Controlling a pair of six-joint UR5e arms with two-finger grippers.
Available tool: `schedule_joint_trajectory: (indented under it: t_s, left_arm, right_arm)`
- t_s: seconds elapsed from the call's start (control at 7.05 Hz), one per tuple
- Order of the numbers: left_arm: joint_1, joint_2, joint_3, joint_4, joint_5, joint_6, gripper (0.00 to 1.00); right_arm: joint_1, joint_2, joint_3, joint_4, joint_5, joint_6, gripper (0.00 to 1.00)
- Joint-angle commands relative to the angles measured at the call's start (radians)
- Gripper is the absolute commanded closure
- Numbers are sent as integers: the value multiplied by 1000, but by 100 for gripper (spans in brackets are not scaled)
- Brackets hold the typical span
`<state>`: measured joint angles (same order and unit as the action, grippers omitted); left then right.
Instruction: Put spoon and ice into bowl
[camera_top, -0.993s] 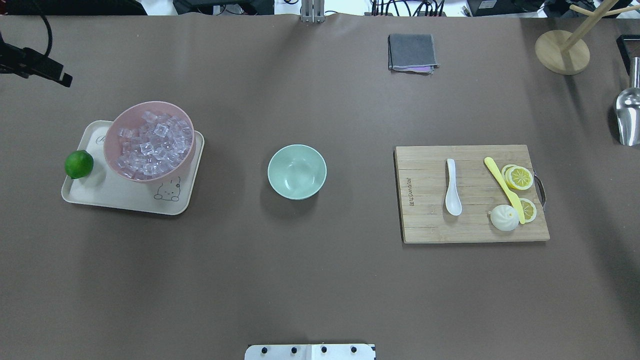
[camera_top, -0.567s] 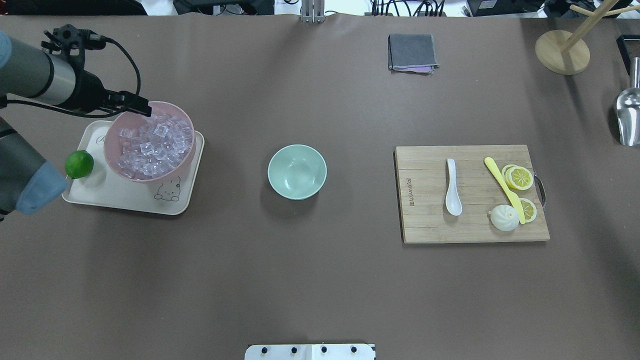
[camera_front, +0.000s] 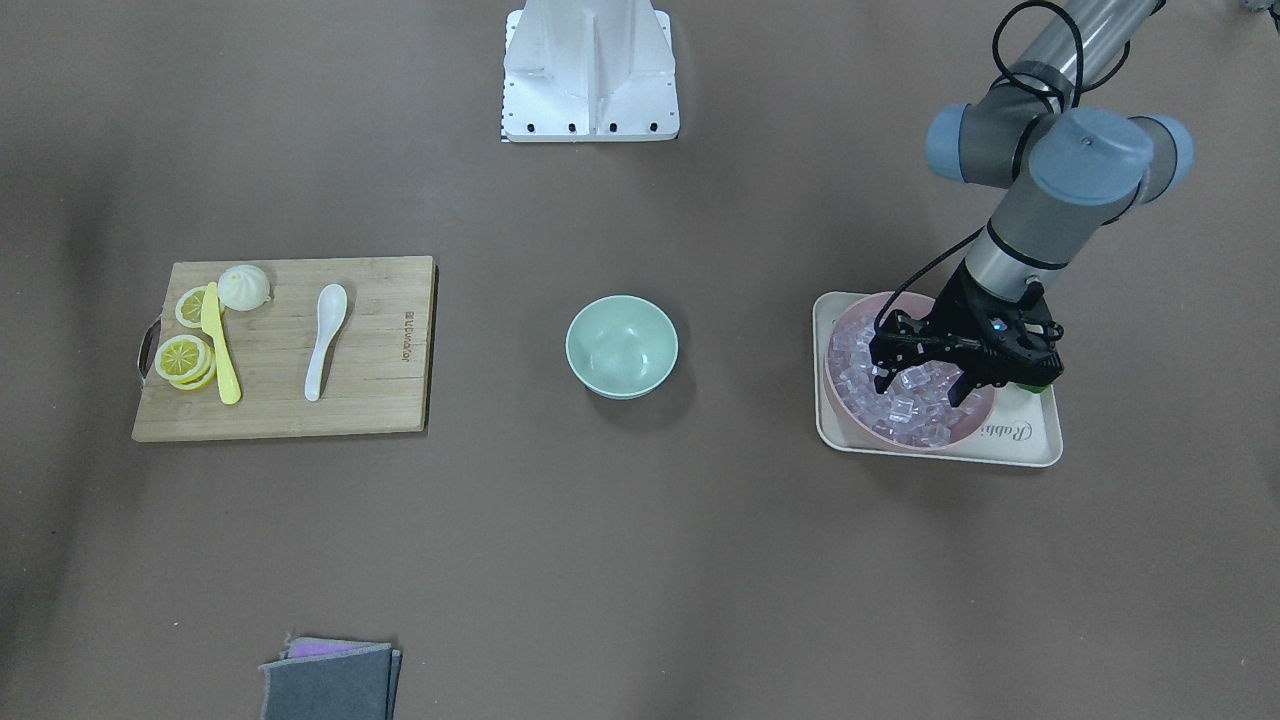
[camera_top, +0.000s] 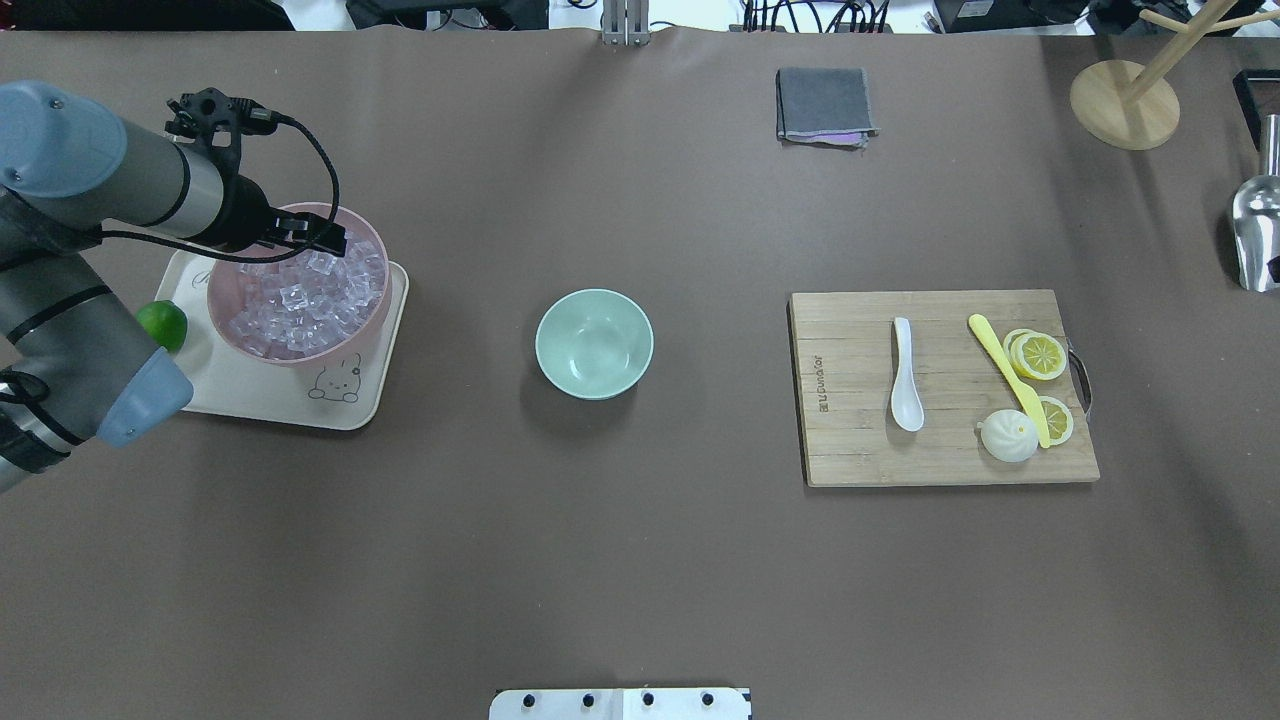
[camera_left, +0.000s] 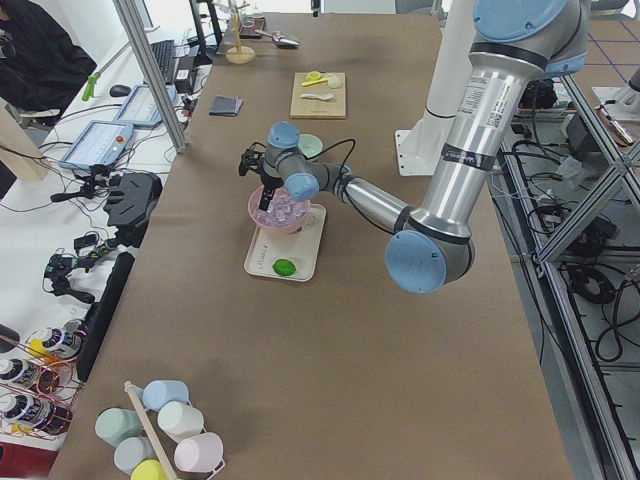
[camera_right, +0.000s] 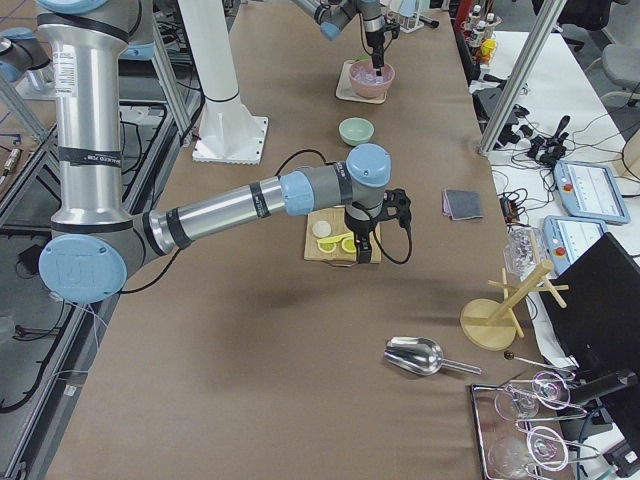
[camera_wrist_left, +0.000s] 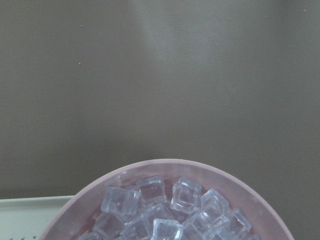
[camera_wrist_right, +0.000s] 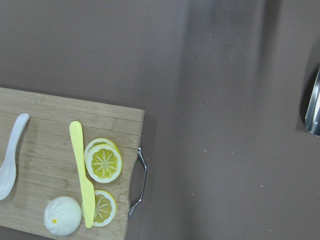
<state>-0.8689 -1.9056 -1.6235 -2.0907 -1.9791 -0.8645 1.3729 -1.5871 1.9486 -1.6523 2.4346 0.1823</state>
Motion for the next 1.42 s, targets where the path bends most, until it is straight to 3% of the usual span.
schedule_joint_trajectory:
  t_s: [0.0, 0.14, 0.57, 0.99, 1.13, 1.28]
  left_arm:
    - [8, -1, 28, -6, 8, 2, 10]
    - [13, 0, 28, -5, 9, 2, 12]
    - [37, 2, 37, -6, 11, 2, 32]
    - [47, 5, 50, -9, 9, 78, 33]
    - [47, 6, 42, -9, 8, 84, 47]
    - [47, 3, 40, -9, 2, 82, 80]
  right_arm:
    - [-35, 31, 22, 0, 0, 81, 0]
    - [-47, 36, 32, 0, -2, 109, 0]
    - [-51, 47, 64, -1, -2, 148, 0]
    - [-51, 47, 67, 0, -3, 161, 0]
    - [-51, 48, 75, -1, -3, 181, 0]
    - [-51, 47, 79, -1, -3, 181, 0]
